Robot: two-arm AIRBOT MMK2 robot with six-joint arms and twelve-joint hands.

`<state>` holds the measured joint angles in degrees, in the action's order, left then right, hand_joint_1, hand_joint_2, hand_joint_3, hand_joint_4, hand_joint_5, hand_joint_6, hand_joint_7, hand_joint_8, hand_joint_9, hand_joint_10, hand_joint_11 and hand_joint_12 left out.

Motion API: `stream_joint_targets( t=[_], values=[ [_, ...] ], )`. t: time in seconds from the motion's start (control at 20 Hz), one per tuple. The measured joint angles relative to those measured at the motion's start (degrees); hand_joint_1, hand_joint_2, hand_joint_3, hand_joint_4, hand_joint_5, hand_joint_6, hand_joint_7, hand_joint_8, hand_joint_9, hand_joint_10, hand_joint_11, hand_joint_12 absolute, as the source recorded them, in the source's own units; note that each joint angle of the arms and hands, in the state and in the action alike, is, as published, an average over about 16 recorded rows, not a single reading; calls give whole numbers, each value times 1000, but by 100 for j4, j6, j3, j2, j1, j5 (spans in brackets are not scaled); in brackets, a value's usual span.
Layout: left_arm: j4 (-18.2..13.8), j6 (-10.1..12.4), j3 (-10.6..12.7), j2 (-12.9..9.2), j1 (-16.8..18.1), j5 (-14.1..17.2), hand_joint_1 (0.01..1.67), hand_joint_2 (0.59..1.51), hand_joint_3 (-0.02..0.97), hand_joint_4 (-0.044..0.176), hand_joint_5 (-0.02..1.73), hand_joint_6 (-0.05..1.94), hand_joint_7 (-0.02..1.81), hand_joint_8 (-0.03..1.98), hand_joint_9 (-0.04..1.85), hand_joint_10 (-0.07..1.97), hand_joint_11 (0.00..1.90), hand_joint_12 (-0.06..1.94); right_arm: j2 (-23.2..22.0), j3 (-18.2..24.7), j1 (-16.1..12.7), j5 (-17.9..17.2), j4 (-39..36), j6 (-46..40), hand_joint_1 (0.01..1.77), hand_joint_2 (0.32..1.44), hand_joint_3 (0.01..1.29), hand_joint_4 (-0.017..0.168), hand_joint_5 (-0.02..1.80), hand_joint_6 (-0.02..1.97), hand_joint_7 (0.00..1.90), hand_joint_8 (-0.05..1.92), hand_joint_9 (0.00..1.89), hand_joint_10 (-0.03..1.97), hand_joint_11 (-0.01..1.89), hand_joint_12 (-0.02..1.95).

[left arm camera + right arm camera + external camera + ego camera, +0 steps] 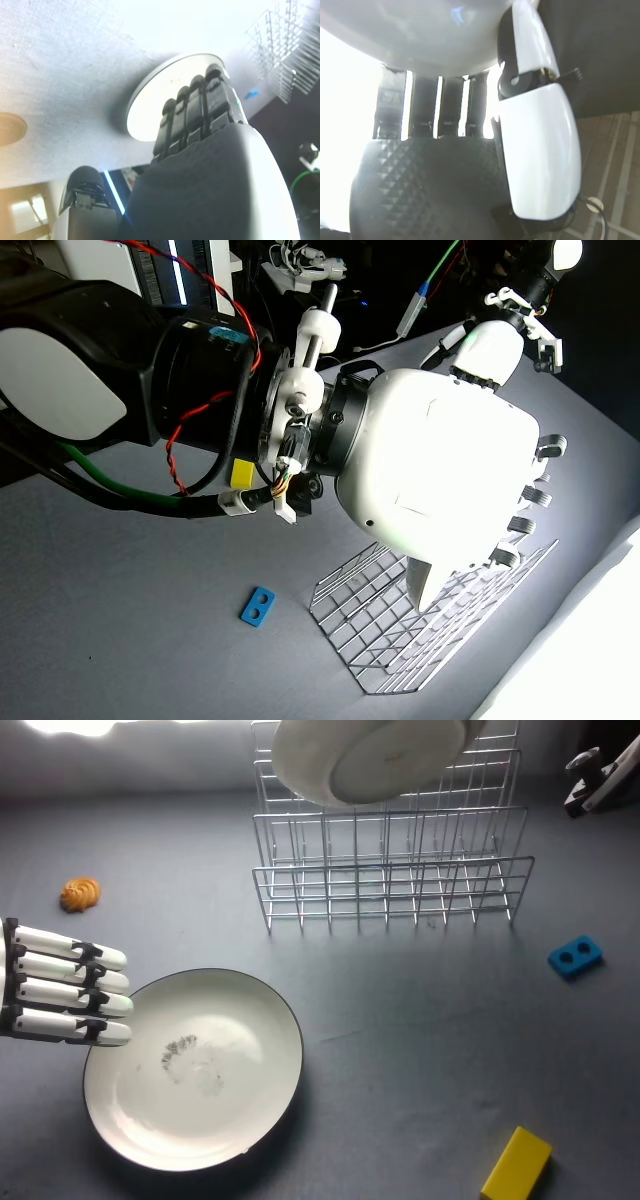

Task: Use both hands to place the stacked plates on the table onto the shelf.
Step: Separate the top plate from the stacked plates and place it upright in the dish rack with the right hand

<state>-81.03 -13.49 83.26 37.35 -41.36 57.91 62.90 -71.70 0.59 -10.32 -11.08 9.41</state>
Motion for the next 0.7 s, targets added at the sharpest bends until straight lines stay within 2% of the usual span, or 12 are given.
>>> stream_joint_targets(
  t=[0.7],
  values=[
    [83,4,-35,-38,-42,-39,19,1091,13,6,17,10,18,8,19,6,16,7,222,-414,351,105,799,80,1215,1048,10,-5,902,906,1036,997,1080,571,754,1225]
  ],
)
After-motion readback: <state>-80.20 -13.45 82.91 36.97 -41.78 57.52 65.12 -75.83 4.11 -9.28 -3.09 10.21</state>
